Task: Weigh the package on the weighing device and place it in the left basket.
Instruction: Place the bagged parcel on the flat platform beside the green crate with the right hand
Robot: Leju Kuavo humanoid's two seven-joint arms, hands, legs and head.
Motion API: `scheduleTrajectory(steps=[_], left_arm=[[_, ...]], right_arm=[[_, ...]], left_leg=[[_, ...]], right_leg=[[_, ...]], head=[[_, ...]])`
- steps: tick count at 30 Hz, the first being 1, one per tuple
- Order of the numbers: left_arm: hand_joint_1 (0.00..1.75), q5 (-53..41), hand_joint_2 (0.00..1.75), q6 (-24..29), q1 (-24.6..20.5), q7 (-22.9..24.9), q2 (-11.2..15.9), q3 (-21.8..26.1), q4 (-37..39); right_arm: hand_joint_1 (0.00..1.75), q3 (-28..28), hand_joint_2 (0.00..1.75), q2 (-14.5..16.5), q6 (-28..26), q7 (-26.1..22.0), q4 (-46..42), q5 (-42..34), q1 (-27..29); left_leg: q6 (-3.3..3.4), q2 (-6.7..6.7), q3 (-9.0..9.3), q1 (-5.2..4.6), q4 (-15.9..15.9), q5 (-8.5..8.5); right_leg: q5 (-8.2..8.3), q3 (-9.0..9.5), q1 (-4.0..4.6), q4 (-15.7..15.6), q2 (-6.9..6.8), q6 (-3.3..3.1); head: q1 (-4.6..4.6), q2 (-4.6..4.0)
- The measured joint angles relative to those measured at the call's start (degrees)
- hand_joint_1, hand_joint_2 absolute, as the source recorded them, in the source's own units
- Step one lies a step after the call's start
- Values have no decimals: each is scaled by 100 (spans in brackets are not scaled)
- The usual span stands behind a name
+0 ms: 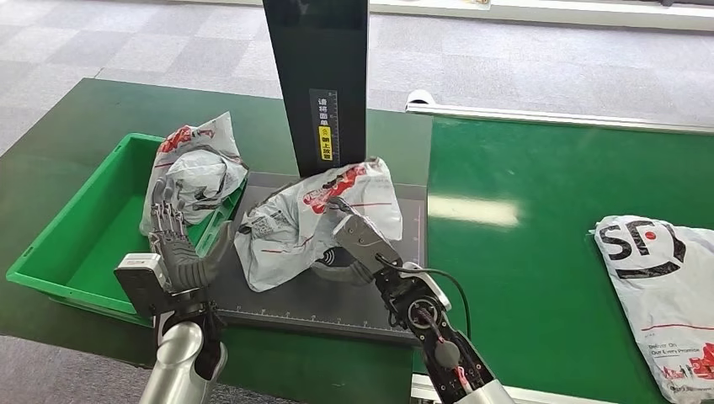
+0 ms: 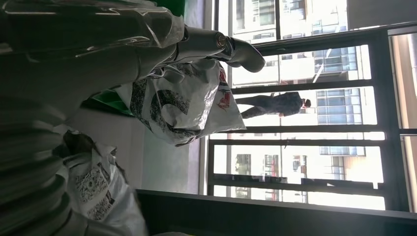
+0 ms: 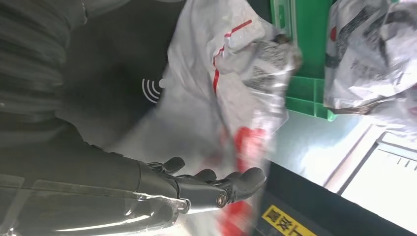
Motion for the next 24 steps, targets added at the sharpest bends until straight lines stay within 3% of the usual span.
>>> scheduleTrajectory(steps=[6, 14, 20, 24], left_arm=[[0, -66, 175, -14, 104, -2, -2, 6, -116], [0, -225, 175, -191, 140, 1, -13, -31, -170], [0, -244, 175, -193, 140, 1, -43, -38, -170], [0, -350, 175, -234, 142, -1, -49, -49, -158]], right_arm=[[0, 127, 175, -151, 114, -13, -690, 27, 232], [0, 200, 175, -420, 780, -531, -1886, -810, 556], [0, 190, 175, -531, 762, -646, -2277, -943, 648], [0, -71, 175, -527, 229, -1407, -2683, -1477, 765]], left_leg=[[0, 0, -1, 0, 0, 0], [0, 3, -1, 0, 0, -1], [0, 2, 0, 0, 0, 0], [0, 1, -2, 0, 1, 0]], right_leg=[[0, -1, 0, 0, 0, 0], [0, -3, 0, -1, 1, 0], [1, -3, 0, -1, 1, -1], [1, -5, 0, -1, -1, -1]], head=[[1, 0], [1, 0], [0, 0], [1, 0]])
